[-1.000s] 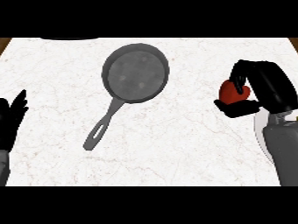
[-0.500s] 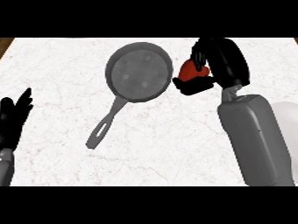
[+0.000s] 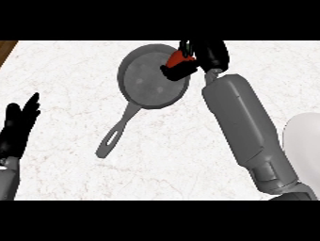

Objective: Pick the bell pepper from the plate and place it in the pan

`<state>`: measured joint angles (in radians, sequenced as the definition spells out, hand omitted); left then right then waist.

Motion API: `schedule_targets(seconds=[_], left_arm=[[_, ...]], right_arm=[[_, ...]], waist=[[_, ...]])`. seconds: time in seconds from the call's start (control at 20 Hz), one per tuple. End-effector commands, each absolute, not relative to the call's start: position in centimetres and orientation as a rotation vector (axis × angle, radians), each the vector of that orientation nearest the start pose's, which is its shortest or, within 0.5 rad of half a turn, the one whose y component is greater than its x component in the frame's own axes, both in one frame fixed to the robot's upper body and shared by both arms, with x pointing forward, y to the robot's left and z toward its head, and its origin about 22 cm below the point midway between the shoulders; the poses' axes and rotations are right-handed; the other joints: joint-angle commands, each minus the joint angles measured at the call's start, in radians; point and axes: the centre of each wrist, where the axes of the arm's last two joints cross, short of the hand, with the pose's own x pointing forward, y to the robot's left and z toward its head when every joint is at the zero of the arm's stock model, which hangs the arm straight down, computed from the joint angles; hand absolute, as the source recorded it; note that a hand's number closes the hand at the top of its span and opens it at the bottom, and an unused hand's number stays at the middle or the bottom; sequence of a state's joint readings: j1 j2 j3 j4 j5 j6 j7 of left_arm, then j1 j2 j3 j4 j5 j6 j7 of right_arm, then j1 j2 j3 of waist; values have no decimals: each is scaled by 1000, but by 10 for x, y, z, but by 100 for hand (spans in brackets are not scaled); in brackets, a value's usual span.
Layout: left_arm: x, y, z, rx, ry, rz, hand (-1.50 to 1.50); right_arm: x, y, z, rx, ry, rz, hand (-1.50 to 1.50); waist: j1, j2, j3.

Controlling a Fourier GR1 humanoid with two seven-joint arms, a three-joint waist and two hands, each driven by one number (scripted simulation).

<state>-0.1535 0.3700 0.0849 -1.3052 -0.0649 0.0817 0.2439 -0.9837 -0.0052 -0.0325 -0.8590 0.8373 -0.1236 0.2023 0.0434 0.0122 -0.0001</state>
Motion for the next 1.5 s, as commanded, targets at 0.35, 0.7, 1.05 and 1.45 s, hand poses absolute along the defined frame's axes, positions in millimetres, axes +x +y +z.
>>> schedule_targets(seconds=[0.35, 0.7, 1.05, 1.45], left_arm=[[301, 320, 27, 436, -1257, -175, 0], [308, 298, 18, 403, -1281, -197, 0], [318, 305, 37, 388, -1294, -240, 0], [318, 301, 28, 399, -1301, -238, 0]], right_arm=[[444, -80, 95, -662, -1566, 759, 150], [444, -90, 75, -501, -1517, 638, -150], [445, -88, 73, -458, -1541, 593, -150], [445, -94, 71, -417, -1678, 374, -150]], waist=[[55, 21, 0], [96, 35, 1], [142, 45, 2], [142, 45, 2]])
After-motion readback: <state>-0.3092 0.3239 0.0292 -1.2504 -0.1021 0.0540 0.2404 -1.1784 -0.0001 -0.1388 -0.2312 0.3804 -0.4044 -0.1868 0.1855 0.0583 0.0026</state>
